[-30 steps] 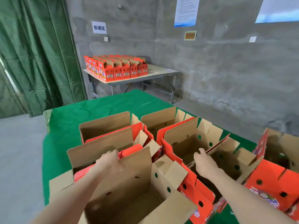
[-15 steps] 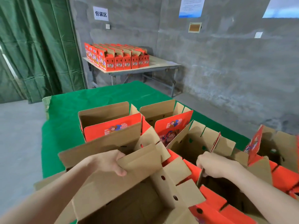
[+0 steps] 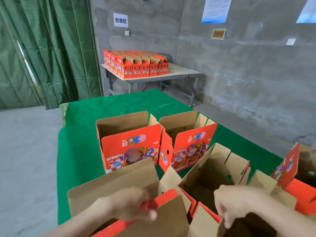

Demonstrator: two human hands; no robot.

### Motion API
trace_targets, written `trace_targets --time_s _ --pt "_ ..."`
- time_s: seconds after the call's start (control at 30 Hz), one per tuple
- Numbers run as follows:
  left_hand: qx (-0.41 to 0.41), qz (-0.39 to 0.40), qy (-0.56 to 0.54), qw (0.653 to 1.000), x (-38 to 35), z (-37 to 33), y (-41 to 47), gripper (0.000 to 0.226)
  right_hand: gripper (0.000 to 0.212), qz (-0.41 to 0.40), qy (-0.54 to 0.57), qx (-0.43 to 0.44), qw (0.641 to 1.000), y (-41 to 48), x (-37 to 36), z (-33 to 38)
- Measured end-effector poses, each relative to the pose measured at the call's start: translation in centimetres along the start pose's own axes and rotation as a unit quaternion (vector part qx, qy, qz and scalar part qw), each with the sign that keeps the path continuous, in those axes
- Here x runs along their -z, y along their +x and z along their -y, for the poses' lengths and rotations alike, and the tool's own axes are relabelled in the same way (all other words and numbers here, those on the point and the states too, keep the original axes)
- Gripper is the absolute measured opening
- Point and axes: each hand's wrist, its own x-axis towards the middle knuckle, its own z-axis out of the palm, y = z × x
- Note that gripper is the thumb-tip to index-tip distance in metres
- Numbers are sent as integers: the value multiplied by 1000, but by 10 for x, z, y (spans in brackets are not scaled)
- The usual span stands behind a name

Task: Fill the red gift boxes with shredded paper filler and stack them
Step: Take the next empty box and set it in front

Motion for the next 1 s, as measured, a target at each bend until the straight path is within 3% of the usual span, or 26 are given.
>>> trace_targets --time_s 0.07,0.1,0.13,0.2,0.27,0.33,0.5,0.6,0.67,0.77,0.9,1.0 --pt "-8 -156 40 987 21 5 22 30 52 42 18 -43 998 -2 24 -9" --pt "25 -247 -10 969 32 11 36 25 58 32 27 -59 997 -1 40 -13" --pt "69 -318 -82 942 44 20 50 23 55 -1 44 -65 997 5 54 -13" --pt "126 -374 -168 904 60 45 77 25 31 -131 77 -40 988 29 78 -6" --pt "147 -355 -157 910 59 68 100 30 26 -273 104 4 956 66 91 10" --pt "174 -333 -110 920 51 83 116 34 31 -336 135 33 931 103 94 24" --pt "296 -287 -19 911 31 130 124 70 72 -356 160 -4 921 170 102 28" --pt "313 -298 -5 902 26 139 121 59 80 -366 248 -47 896 199 100 30" --pt "288 -296 -26 910 31 131 118 38 68 -402 266 -95 871 212 97 31" --pt "255 -237 -21 937 39 110 106 23 24 -476 204 -147 843 206 101 30" --pt "266 -237 -45 933 53 94 75 19 11 -495 152 -138 844 166 105 36" --pt "264 -238 -92 930 48 87 49 17 18 -477 90 -93 869 136 84 47"
